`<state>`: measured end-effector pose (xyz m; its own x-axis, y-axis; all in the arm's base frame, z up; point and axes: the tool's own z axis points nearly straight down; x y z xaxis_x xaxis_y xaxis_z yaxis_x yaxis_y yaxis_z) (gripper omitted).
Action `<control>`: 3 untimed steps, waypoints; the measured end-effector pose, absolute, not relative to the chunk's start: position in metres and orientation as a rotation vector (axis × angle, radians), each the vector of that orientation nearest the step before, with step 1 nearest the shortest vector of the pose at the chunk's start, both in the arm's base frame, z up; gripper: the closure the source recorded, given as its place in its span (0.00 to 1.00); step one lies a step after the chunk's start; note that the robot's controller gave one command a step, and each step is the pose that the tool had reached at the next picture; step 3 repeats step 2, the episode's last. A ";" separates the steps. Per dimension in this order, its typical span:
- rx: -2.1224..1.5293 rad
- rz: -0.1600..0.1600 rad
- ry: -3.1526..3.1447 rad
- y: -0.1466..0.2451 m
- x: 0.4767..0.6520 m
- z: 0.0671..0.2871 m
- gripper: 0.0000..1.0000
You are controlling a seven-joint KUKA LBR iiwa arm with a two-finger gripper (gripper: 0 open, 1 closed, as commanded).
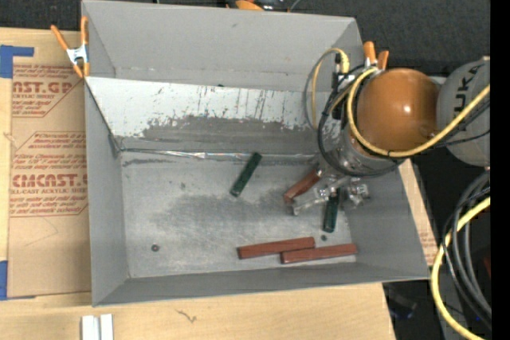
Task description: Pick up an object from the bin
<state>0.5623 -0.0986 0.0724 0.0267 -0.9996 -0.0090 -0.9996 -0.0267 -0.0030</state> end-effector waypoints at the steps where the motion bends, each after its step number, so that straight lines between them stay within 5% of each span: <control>1: -2.241 0.004 2.195 -0.104 0.562 0.072 1.00; 2: -2.198 -0.009 2.238 -0.147 0.546 0.222 1.00; 3: -2.198 -0.009 2.238 -0.147 0.546 0.222 1.00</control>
Offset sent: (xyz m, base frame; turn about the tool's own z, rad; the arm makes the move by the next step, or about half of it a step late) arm 0.0000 0.0000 0.0000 0.0000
